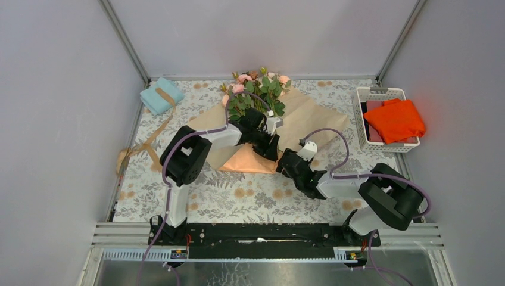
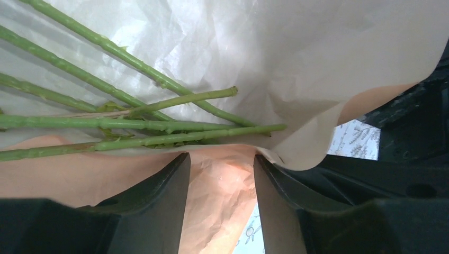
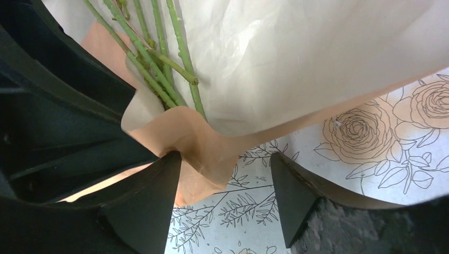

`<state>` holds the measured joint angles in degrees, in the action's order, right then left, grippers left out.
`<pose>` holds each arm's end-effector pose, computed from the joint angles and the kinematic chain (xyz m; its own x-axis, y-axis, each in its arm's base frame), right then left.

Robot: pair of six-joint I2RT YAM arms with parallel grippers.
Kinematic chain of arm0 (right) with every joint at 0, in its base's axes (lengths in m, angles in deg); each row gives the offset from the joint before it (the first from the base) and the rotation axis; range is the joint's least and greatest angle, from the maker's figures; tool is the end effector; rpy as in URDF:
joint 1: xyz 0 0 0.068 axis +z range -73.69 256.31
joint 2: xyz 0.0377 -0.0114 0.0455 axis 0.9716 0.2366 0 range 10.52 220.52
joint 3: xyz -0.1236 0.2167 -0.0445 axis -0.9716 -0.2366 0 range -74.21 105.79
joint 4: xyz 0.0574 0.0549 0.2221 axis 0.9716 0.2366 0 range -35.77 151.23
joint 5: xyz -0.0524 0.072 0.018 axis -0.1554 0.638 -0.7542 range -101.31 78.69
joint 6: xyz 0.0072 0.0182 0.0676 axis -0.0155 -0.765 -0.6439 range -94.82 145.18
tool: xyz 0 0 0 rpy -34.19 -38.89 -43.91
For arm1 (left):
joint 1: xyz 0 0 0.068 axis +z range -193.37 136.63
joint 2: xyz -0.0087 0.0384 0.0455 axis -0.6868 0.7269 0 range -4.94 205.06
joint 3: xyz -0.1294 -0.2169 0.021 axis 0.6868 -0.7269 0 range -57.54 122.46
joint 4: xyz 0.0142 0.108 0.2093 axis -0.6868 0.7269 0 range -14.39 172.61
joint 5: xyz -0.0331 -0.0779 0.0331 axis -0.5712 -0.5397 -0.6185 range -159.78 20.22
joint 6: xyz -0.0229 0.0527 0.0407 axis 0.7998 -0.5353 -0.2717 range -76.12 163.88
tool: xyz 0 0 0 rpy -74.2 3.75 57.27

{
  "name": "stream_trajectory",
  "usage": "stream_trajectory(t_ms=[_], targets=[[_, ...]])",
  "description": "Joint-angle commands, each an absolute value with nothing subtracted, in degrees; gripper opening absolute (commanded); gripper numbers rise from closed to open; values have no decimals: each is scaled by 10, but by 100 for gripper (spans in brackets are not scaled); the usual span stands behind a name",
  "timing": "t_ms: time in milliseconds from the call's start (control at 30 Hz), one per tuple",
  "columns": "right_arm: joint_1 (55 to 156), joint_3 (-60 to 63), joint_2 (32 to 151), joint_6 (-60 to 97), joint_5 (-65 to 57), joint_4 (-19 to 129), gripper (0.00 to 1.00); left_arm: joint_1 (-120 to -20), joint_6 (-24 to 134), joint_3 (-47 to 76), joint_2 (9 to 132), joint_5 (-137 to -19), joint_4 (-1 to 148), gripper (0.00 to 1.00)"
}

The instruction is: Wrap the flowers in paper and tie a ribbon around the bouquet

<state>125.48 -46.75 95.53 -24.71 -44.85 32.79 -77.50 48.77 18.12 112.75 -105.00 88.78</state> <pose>0.1971 0.1794 0.1333 -0.5074 0.3877 -0.7696 0.0764 0.9098 0.4080 0.3160 -0.2543 0.1290 -0.7396 0.4172 -0.5282 0.6702 0.5291 -0.5205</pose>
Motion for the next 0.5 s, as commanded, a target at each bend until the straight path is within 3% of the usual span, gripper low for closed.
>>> stream_trajectory(t_ms=[0,200,333,467], targets=[[1250,-477,914,-237,-455,310,74,-775,444,195,1136,-984,914,56],[1250,-490,891,-162,-385,213,99,-776,443,199,1158,-993,919,61],[1250,-476,917,-176,-430,218,99,-778,443,196,1157,-993,918,65],[1242,-456,942,-239,-501,300,90,-778,443,192,1153,-981,919,67]])
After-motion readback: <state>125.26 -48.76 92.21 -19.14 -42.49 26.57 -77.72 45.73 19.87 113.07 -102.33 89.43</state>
